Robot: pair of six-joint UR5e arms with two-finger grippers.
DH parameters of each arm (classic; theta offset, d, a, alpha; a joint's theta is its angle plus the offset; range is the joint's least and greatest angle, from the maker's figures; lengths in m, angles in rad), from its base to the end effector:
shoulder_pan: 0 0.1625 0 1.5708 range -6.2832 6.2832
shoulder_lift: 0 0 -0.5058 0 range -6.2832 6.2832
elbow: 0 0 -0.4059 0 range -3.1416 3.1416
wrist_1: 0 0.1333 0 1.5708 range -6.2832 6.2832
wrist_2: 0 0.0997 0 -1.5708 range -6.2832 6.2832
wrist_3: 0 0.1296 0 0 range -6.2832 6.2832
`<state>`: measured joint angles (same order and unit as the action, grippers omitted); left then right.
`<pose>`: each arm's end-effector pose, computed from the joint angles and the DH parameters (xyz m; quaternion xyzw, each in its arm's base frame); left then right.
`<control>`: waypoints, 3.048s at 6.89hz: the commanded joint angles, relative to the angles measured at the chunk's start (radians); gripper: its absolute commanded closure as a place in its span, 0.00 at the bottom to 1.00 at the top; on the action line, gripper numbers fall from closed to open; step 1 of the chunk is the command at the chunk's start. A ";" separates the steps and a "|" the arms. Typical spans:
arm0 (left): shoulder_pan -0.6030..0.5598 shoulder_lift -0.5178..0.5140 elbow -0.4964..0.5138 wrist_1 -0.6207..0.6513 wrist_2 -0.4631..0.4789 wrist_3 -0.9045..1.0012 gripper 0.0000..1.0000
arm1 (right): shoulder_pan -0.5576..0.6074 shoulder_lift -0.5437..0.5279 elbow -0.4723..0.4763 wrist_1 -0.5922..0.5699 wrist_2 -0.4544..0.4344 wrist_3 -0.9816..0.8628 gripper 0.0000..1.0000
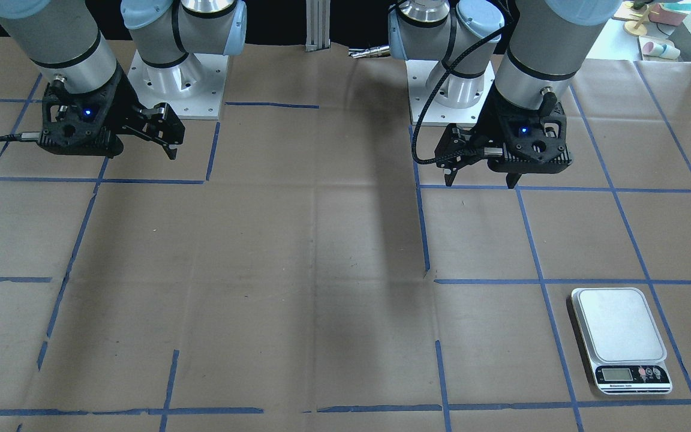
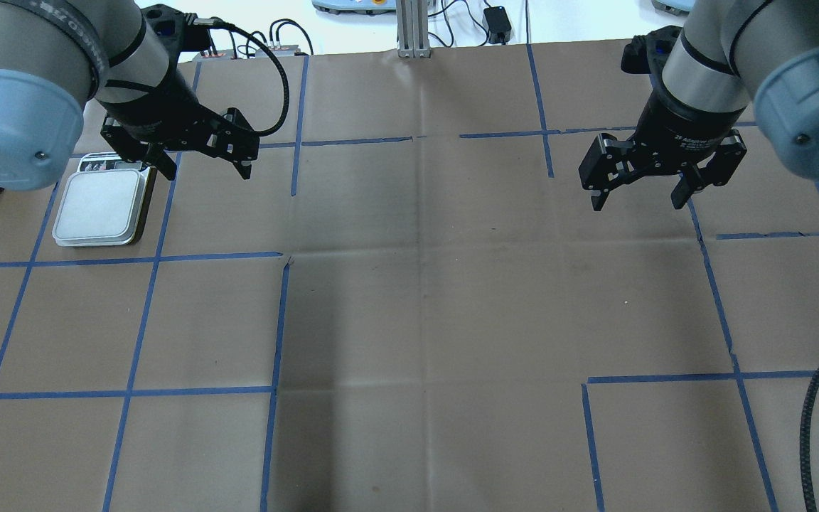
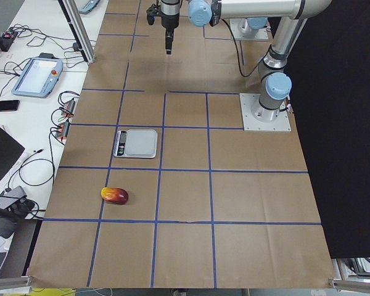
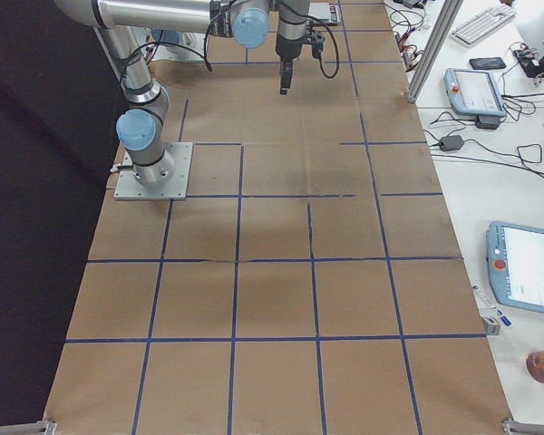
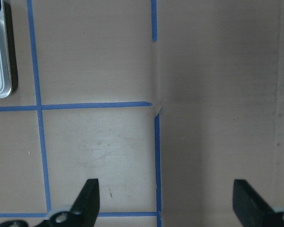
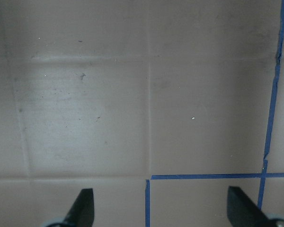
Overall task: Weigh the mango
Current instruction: 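Move the left gripper outward past the scale toward the mango, then lower the left gripper onto the red-yellow mango and close on it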
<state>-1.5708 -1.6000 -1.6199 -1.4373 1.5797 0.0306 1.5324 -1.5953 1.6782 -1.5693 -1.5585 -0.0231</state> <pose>-0.1321 -0.5261 0.5124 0.0152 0.9995 -0.0275 0.0049 0.1163 -0.4854 0.4970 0.0079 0.9991 0.0420 0.0074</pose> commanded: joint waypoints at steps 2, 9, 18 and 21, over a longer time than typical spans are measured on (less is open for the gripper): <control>0.000 0.000 0.002 0.002 -0.003 0.002 0.00 | 0.000 0.000 0.000 0.000 0.000 0.000 0.00; 0.570 -0.231 0.194 0.031 -0.099 0.586 0.00 | 0.000 0.000 0.000 0.000 0.000 0.000 0.00; 0.751 -1.005 1.035 0.002 -0.095 0.946 0.00 | 0.000 0.000 0.000 0.000 0.000 0.000 0.00; 0.743 -1.040 1.029 0.002 -0.099 0.940 0.00 | 0.000 0.000 0.000 0.000 0.000 0.000 0.00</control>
<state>-0.8196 -2.6229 -0.5869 -1.4358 1.4828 0.9756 1.5324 -1.5953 1.6782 -1.5693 -1.5586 -0.0230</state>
